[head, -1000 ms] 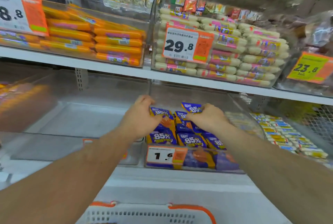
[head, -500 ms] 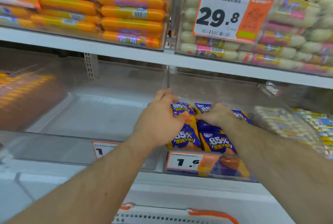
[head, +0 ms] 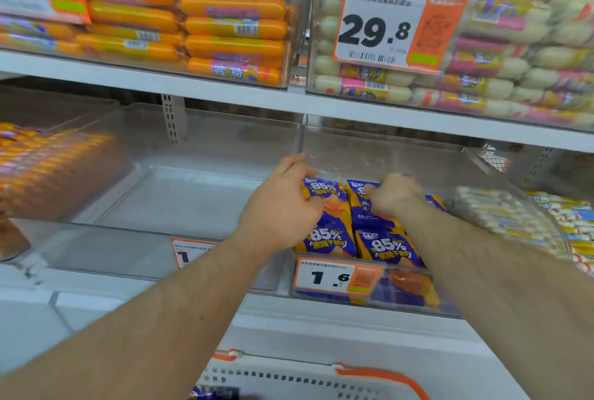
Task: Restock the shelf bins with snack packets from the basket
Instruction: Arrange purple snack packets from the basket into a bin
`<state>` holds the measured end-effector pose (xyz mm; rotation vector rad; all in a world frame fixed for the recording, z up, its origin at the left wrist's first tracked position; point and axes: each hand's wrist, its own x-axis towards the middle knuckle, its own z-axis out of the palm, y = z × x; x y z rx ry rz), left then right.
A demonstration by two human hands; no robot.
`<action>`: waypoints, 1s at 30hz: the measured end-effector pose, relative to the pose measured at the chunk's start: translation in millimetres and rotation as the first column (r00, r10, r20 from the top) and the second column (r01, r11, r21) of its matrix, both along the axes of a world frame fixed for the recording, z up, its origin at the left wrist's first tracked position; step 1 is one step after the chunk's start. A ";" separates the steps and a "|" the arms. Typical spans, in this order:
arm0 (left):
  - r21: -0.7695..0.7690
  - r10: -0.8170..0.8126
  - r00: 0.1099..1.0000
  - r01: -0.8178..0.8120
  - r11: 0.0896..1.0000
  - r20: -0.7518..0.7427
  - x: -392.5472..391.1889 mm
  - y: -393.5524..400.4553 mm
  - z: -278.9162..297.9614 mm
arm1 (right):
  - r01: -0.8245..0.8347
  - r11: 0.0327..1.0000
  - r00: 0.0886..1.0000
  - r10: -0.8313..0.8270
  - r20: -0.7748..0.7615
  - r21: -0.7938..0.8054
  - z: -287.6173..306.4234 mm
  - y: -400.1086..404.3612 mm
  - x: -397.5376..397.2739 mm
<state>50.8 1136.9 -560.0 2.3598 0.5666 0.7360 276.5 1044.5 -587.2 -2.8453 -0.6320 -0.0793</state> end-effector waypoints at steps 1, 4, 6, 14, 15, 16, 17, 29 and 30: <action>0.010 0.012 1.000 -0.012 1.000 0.002 -0.1 0.2 0.0 | -0.004 0.999 1.000 0.003 0.013 0.043 9.5 -3.1 -10.6; 0.144 0.047 0.994 -0.060 0.988 0.094 -8.4 -5.1 5.7 | -0.107 0.949 0.988 0.068 0.138 0.297 37.3 -15.9 -59.3; 0.315 0.007 0.979 -0.073 0.946 0.204 -21.8 -17.8 8.7 | -0.349 0.811 0.890 0.132 0.436 0.469 41.8 -29.4 -104.1; 0.062 -0.056 0.990 0.048 0.997 0.131 -130.3 -82.1 -112.7 | -0.643 0.556 0.766 0.473 0.435 0.527 -85.5 -88.5 -250.1; -0.031 -0.034 0.999 0.035 0.999 0.018 -142.9 -85.1 -132.8 | -0.577 0.667 0.815 0.510 0.276 0.472 -114.1 -93.7 -255.1; -0.111 -0.034 0.996 0.024 0.994 -0.087 -154.2 -88.0 -150.6 | -0.523 0.773 0.845 0.526 0.098 0.359 -141.1 -99.3 -258.2; -0.175 -0.043 0.984 0.013 0.984 -0.170 -164.3 -91.6 -164.2 | -0.487 0.847 0.858 0.509 -0.064 0.210 -167.2 -106.0 -260.8; -0.459 -0.067 0.901 -0.153 0.875 -0.430 -201.8 -107.5 -218.4 | -0.183 0.977 0.597 0.202 -0.776 0.114 -275.6 -128.8 -348.4; -0.456 -0.074 0.896 -0.150 0.877 -0.437 -203.2 -108.4 -219.9 | -0.173 0.979 0.603 0.195 -0.774 0.111 -277.6 -125.2 -351.3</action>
